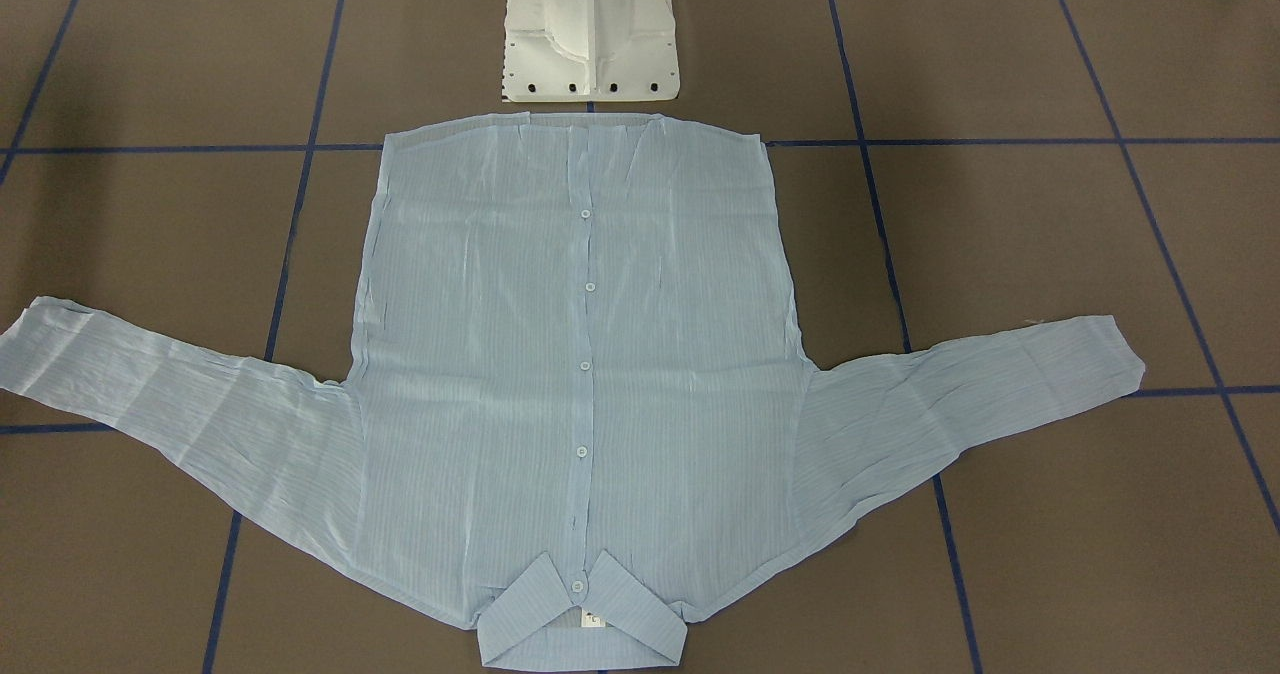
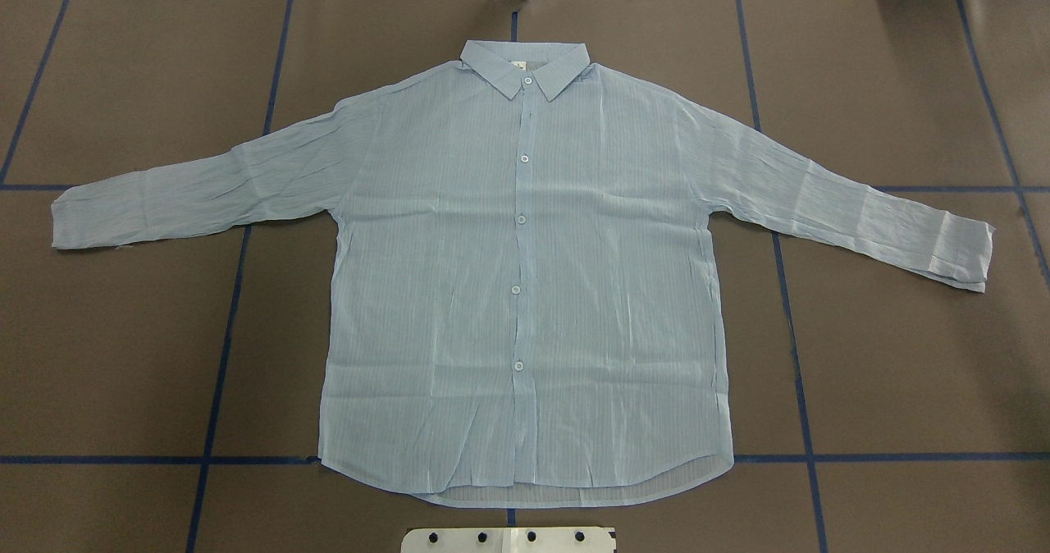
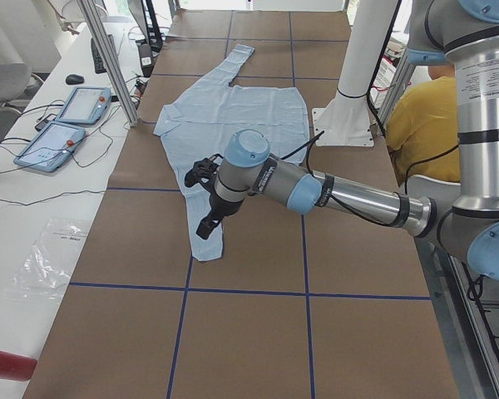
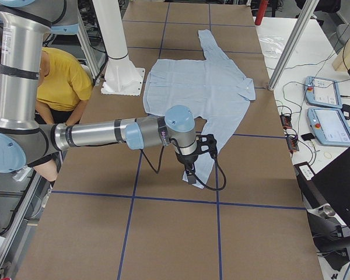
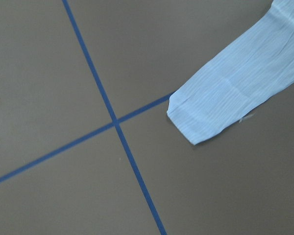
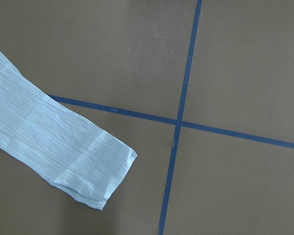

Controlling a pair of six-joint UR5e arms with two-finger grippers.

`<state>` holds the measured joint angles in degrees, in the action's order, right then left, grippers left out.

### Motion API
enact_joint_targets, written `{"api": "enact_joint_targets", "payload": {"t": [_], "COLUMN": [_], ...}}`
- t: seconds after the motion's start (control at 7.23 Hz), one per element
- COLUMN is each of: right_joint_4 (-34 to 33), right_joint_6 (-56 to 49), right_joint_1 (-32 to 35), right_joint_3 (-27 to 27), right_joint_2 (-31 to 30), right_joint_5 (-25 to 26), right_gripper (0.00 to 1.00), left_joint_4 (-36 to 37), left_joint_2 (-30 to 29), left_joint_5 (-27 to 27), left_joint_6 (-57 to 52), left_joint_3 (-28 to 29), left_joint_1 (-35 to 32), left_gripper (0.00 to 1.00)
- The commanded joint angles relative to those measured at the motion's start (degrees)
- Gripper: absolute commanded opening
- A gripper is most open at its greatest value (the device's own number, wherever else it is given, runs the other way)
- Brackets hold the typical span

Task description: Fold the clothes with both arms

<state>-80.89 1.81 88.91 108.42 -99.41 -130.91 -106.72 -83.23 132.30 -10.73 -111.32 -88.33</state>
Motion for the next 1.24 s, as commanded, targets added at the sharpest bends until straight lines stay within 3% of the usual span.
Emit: {"api": "enact_joint_targets", "payload": {"t": [0.0,0.14,0.28,0.69,0.97,1.11], "right_joint_4": [6.85,14.97,20.97,47.67,52.05,51.97], "right_joint_6": [0.12,0.56,10.39,39.69,50.43,50.83], "right_joint_1": [0.03,-0.23,-2.84,-17.16,-20.78,-22.63], "right_joint_3": [-4.68,-8.36,-12.92,-24.09,-26.68,-26.77], "right_joint_2": [1.31,2.28,3.16,3.08,2.99,2.82], "right_joint_5": [-0.75,-0.32,-0.32,10.29,10.58,11.02], "right_gripper": [1.00,1.00,1.00,0.93,0.71,0.71], "left_joint_4": [-4.02,-4.02,-4.02,-4.02,-4.02,-4.02], "left_joint_2": [-4.22,-4.05,-3.87,-3.70,-3.70,-3.70], "left_joint_5": [0.50,0.50,0.50,0.50,0.50,0.50], "left_joint_6": [1.31,1.32,1.41,1.32,1.32,1.32], "left_joint_3": [4.87,4.53,4.18,3.91,3.57,3.65], "left_joint_1": [0.00,0.00,-0.09,-0.09,-0.09,-0.09], "left_gripper": [1.00,1.00,1.00,1.00,1.00,1.00]}}
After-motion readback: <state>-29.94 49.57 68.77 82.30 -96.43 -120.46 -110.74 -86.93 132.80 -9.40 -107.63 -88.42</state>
